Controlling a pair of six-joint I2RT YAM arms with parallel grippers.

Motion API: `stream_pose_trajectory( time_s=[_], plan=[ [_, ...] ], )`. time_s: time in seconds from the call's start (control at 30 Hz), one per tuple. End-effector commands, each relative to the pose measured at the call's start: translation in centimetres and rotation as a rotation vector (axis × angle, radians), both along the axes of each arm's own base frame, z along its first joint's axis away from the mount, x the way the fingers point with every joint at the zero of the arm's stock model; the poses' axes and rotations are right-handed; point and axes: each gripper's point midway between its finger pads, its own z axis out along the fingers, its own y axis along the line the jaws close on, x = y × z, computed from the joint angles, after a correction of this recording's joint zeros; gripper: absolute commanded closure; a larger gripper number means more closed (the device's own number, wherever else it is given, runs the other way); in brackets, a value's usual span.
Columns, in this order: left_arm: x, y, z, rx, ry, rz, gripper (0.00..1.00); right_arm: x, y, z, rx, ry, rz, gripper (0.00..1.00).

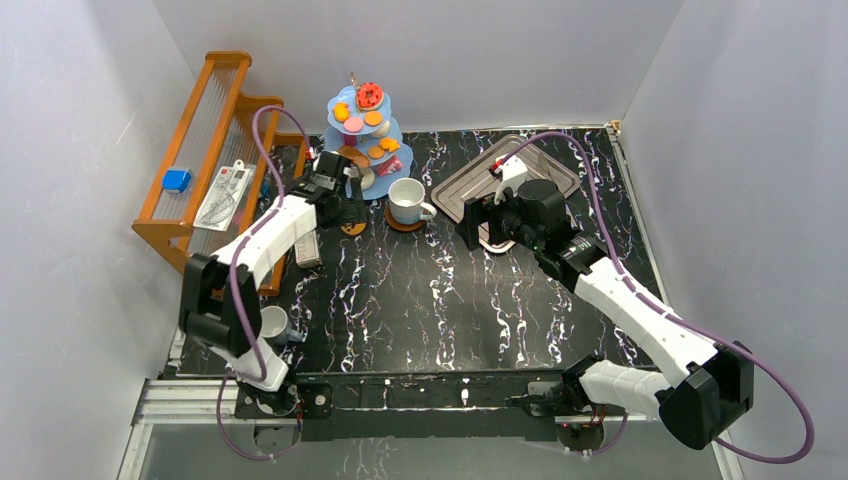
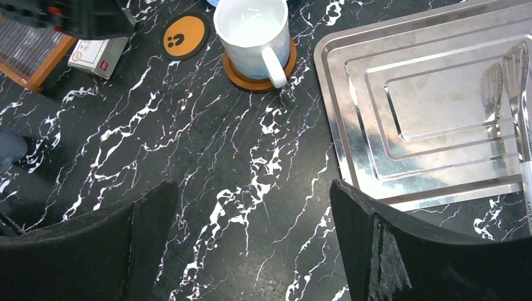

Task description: Serve the afternoon tea

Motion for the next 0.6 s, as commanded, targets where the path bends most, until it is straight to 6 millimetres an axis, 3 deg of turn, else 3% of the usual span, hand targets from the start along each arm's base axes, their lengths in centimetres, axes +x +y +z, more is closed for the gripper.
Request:
stream_pose_trajectory(
  time_s=[0.0, 0.3, 0.57],
  plan=[
    [-3.2, 1.5, 2.6, -0.014, -0.008, 0.064, 0.09, 0.7, 0.4, 2.6, 0.052, -0.067, -0.002, 0.00],
    [-7.7, 3.8, 4.6, -0.060, -0.021, 0.286, 0.06, 1.0, 0.6, 2.1, 0.038, -0.052, -0.003, 0.00],
    [-12.6, 4.8, 6.0, -0.259, -0.113, 0.547, 0.16, 1.2, 0.6, 2.8, 0.043, -0.058, -0.007, 0.00]
  ],
)
